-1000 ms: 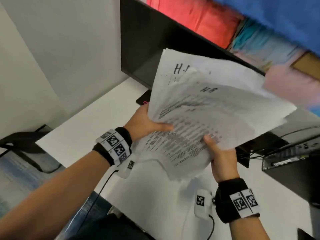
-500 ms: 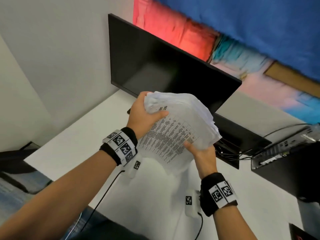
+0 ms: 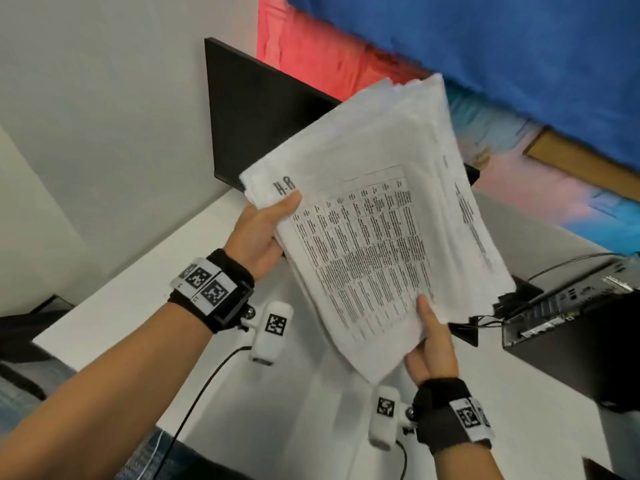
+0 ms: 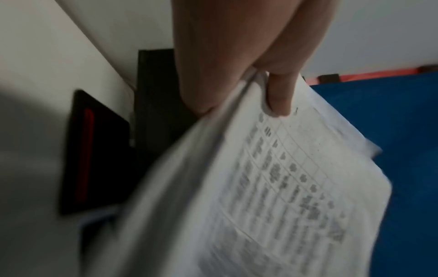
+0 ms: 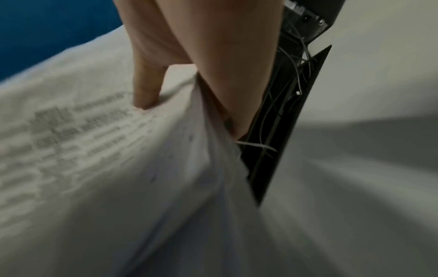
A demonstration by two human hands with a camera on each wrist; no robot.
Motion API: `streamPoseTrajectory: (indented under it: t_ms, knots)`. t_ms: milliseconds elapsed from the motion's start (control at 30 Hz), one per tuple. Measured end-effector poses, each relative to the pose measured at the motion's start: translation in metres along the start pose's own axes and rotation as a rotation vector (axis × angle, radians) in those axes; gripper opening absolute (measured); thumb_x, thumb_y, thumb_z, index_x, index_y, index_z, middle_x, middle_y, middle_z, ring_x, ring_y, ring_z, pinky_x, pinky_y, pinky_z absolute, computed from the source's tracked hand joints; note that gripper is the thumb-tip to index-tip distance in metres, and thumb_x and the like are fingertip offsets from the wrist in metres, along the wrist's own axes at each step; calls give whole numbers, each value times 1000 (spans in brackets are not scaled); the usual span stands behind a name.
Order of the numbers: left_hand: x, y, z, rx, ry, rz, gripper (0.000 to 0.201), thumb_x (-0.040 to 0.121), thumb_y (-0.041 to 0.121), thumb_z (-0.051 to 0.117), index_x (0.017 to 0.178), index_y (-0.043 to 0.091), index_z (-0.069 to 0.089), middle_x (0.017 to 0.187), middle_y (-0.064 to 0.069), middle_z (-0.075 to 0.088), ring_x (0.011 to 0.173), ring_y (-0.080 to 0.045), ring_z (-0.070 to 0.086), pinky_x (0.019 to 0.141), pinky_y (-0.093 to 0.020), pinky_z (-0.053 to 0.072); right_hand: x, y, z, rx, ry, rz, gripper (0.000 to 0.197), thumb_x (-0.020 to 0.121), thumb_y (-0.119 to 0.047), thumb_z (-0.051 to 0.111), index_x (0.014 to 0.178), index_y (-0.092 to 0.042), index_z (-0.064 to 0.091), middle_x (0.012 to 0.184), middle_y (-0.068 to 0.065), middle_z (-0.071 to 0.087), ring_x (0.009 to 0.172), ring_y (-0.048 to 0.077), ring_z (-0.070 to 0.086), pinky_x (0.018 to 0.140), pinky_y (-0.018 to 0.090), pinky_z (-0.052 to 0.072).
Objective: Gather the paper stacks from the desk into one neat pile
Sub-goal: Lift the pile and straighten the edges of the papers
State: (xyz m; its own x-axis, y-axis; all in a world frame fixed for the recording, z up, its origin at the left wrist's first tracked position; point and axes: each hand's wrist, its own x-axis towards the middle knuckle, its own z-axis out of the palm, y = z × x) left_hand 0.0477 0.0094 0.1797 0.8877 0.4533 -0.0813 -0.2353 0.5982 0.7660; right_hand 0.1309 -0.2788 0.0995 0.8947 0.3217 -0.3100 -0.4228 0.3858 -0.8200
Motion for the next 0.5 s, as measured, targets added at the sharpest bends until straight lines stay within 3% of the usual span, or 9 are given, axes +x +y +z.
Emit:
streamPoseTrajectory:
  t_ms: [100, 167, 233, 300, 400, 500]
  knots:
    - [6, -5, -27, 314, 247, 137, 37, 77, 5, 78, 113, 6, 70, 104, -12, 78, 96, -29, 75, 89, -47, 57, -2, -34, -9, -114, 105, -129, 73, 72, -33, 85, 132, 4, 66, 121, 20, 79, 121, 34, 73, 87, 38, 67]
    - [9, -4, -40, 551, 258, 173, 29, 75, 7, 82, 100, 13, 69, 84, 0, 80, 76, -17, 76, 77, -36, 56, -3, -51, -12, -242, 118, -247, 54, 77, -28, 84, 122, -2, 69, 120, 21, 79, 113, 30, 77, 83, 32, 66]
    - [10, -5, -43, 683, 174, 134, 37, 76, 10, 83, 109, 12, 66, 90, 3, 79, 82, -15, 76, 72, -32, 56, -6, -60, -6, -334, 97, -368, 33, 89, -18, 78, 121, -13, 72, 117, 7, 82, 107, 21, 79, 85, 27, 65]
    - [11, -8, -39, 766, 162, 143, 51, 72, 18, 87, 117, 10, 63, 104, 1, 74, 93, -17, 73, 73, -27, 56, -14, -65, 5, -401, 73, -452, 27, 98, -6, 69, 125, -9, 72, 107, -4, 84, 102, 11, 79, 85, 21, 64]
    - [8, -16, -24, 782, 280, 297, 57, 70, 25, 89, 116, 20, 55, 110, 6, 67, 97, -10, 65, 73, -21, 54, -25, -61, 15, -438, 83, -489, 29, 97, -3, 69, 125, 3, 68, 103, -4, 82, 94, 2, 78, 81, 15, 62]
    - [-1, -45, -18, 740, 334, 350, 63, 70, 26, 89, 116, 25, 46, 105, 18, 60, 93, 5, 60, 71, -10, 53, -22, -32, 12, -493, 135, -440, 32, 89, -11, 79, 117, -1, 69, 99, -6, 76, 82, -4, 76, 78, 15, 61]
